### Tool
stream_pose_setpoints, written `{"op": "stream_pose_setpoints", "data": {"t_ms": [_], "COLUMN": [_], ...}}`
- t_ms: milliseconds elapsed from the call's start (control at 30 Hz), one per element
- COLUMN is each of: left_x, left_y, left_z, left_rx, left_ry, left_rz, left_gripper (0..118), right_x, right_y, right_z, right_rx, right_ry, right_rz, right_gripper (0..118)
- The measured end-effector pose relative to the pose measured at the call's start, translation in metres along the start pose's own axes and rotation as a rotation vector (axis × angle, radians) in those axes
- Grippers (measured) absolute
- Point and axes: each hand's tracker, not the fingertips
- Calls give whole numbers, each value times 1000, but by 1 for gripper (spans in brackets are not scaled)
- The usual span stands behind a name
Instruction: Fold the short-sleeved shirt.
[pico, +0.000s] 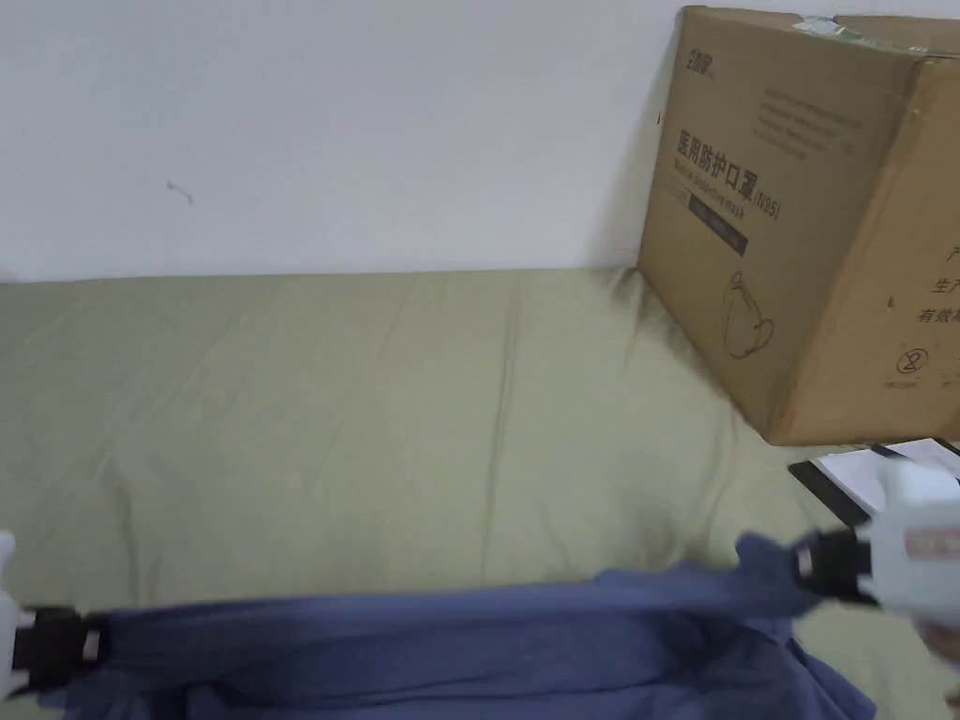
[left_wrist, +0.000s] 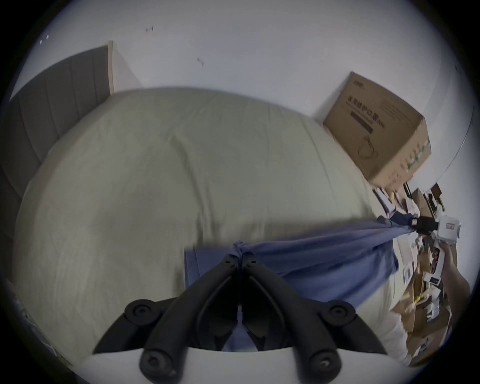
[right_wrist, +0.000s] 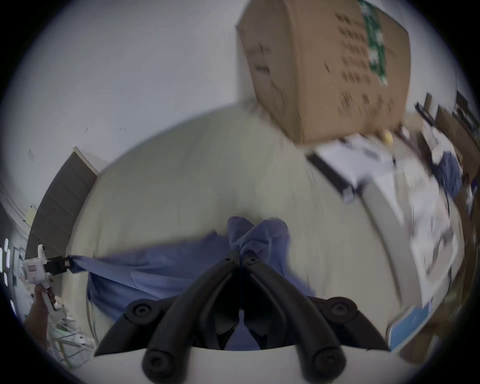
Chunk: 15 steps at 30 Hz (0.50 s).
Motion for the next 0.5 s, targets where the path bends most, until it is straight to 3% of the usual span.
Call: {"op": "stream_pose_setpoints", "data": {"t_ms": [133,267,300,333,367,400,433,467,500], "left_x": [-13,-20,-21,-21,-19,-18,-18,-17,-15], "left_y": [-58,-80,-82,-84,-85,-84,-85,-86,-86], "left_z": [3,-9,-11,-12,-11,-8,-5,2,13], "left_rx": [-39,-60,-57,-51,-40,-31,-27,-6,33], "left_ry": [0,1,2,10,40,86,121,159,177], "left_rz": [-6,-17,-19,-19,-26,-26,-24,-29,-32], "left_gripper": [0,1,1,10,28,54,90,108,113], "right_x": [26,47,48,48,46,44,43,39,38], "right_y": [-87,-109,-109,-109,-108,-105,-101,-98,-95], "right_z": [3,-13,-16,-17,-14,-12,-11,-6,-1], "right_rx": [-94,-75,-53,-18,32,60,66,56,61], "right_ry": [2,28,28,45,51,10,-30,-86,-98], "right_rz": [-42,-156,-153,-147,-120,-82,-52,-26,-17], "right_gripper": [0,0,1,3,9,23,51,82,103]}}
